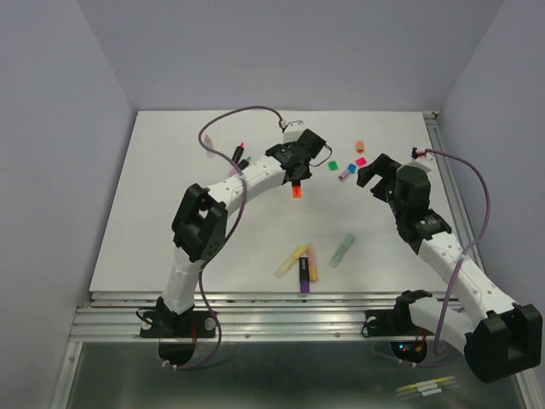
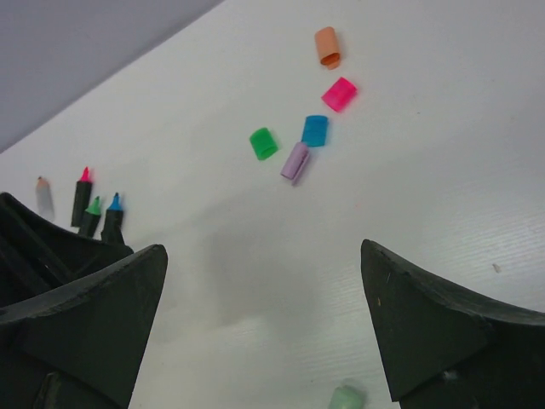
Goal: Open the pen caps
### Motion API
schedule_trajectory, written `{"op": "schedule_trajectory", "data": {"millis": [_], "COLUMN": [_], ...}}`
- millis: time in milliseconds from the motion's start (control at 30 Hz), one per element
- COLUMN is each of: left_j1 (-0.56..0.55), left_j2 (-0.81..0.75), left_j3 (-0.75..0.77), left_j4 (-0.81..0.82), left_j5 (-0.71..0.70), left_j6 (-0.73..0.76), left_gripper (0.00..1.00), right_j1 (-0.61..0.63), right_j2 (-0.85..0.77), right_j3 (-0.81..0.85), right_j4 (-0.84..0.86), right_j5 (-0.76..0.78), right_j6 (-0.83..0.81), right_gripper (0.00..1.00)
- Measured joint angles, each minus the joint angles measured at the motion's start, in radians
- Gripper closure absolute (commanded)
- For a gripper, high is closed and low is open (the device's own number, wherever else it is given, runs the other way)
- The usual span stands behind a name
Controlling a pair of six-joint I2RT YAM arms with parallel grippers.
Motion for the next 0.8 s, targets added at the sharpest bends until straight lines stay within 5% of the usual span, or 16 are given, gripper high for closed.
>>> {"op": "schedule_trajectory", "data": {"millis": [200,500,800], "left_j1": [0.007,0.0,0.001], "left_j2": [-0.169,-0.259,-0.259], "left_j3": [-0.002,-0.048,-0.048], "left_j4": [0.086,0.183,0.185], "left_j5": [-0.042,-0.048,-0.032], "left_j6": [0.014,0.012,-0.022], "left_gripper": [1.0,1.0,1.0], "right_j1": [0.0,0.01,0.04], "right_j2": [0.002,0.241,0.321], "right_j3": [-0.008,-0.007,0.062], "right_j4": [0.098,0.257,0.352], "right_j5": [-0.228,-0.777,-0.904], "right_j6": [-0.014,-0.016,-0.013], "right_gripper": [0.0,0.0,0.04]}}
